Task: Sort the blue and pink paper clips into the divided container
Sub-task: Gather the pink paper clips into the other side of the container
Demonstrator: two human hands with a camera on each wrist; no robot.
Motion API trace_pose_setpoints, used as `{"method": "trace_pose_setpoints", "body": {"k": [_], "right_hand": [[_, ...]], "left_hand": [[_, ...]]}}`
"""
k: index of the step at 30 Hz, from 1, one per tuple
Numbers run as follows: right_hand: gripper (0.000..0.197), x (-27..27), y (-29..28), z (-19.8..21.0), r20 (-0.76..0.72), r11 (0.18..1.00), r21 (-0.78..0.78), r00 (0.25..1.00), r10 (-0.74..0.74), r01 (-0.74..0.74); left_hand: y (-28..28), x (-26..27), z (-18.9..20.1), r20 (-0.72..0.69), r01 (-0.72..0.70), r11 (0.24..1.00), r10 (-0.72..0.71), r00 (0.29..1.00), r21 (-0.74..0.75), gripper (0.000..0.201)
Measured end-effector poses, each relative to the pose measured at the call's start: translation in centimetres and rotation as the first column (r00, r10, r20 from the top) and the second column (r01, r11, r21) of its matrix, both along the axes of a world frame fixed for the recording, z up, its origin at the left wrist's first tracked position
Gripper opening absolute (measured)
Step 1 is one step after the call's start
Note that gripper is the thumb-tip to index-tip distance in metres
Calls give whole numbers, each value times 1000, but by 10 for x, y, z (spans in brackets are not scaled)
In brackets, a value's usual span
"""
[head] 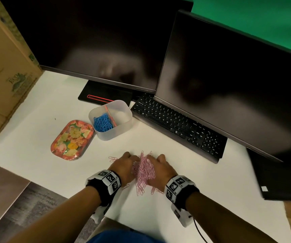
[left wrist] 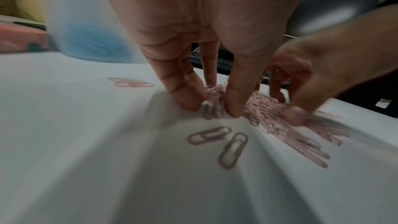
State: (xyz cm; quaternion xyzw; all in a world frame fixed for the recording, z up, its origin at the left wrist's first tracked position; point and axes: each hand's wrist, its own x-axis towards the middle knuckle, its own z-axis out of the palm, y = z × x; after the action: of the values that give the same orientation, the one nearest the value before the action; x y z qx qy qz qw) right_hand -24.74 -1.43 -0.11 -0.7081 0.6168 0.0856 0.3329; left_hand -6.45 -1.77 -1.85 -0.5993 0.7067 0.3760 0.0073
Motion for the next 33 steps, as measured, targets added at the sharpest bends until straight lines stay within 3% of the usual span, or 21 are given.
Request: {"method": "trace_pose_setpoints", "body": {"k": [2,9,15,18,20,22,24,26,29,33], "right_hand": [[70,9,-8,-1,37,1000,-7,999,-27,27],[33,9,-22,-1,59,994,-85,997,-58,63],[26,-1,-31,4,85,970,-36,967,-238,242],[23,-5,-36,17,144,962,-27,954,-264,271],[21,-5,-39,32,198,968,-37,951,-238,250],[19,1,-44,50,245,976,-64,951,-187,209],[17,11,-50,68,284,984,-81,950,-131,160],[16,23,-57,82,298,992,-81,952,-71,100],[20,46,-68,92,216,990,-131,973,75,-48],[30,64,-78,95,155,960,-212,963,219,-184]], "left_hand": [[-4,-6,0,-39,-15,1000,14,999,-28,43],[-16,-10,-3,-154,-94,994,84,985,-57,46],[-22,-11,6,-201,-147,988,133,971,-57,53],[-24,-10,14,-314,-240,967,204,927,-83,49],[-27,-12,21,-456,-405,914,365,812,10,39],[-33,-15,30,-564,-515,803,585,584,300,33],[-38,-19,35,-559,-430,643,765,321,633,44],[-40,-20,41,-473,-206,479,877,79,853,58],[-40,-21,53,-356,16,360,928,-112,933,56],[-52,-14,59,-332,-34,345,866,-374,938,34]]}}
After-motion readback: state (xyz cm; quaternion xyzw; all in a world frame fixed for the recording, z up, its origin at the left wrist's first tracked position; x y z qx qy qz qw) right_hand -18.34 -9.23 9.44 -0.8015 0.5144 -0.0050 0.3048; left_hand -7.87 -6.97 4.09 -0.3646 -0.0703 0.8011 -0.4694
